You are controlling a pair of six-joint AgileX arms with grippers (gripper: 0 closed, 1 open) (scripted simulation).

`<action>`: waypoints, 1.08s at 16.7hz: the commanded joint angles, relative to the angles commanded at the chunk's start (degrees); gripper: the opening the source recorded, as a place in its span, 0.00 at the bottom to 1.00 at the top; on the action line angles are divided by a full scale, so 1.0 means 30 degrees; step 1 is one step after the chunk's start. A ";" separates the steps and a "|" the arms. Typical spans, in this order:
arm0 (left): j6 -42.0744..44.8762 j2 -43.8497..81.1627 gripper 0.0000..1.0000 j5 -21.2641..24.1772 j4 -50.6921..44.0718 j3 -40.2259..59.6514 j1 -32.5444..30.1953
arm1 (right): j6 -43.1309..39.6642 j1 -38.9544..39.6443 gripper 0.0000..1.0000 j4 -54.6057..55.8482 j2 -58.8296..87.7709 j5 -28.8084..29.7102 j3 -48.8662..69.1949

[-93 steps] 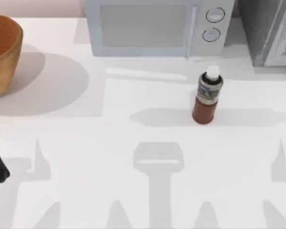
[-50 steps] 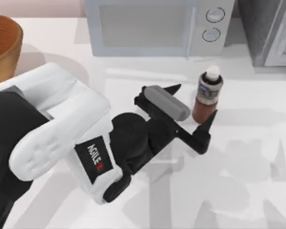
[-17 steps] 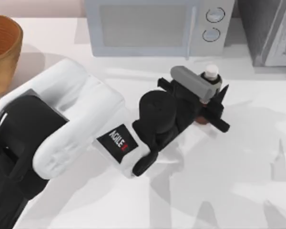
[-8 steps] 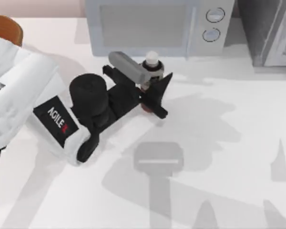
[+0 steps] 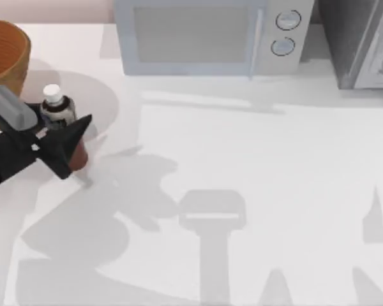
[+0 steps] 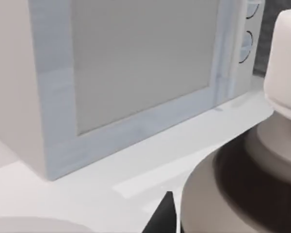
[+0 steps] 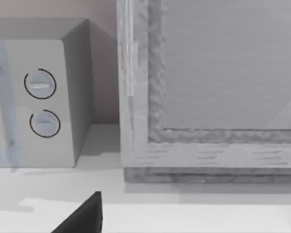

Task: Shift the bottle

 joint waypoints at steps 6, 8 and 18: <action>0.0119 -0.1439 0.00 0.1481 0.0904 -0.1293 0.1532 | 0.0000 0.0000 1.00 0.0000 0.0000 0.0000 0.0000; 0.0129 -0.1264 0.00 0.1373 0.0908 -0.1172 0.1409 | 0.0000 0.0000 1.00 0.0000 0.0000 0.0000 0.0000; -0.0047 0.3326 0.00 -0.1062 0.2857 0.1684 -0.1077 | 0.0000 0.0000 1.00 0.0000 0.0000 0.0000 0.0000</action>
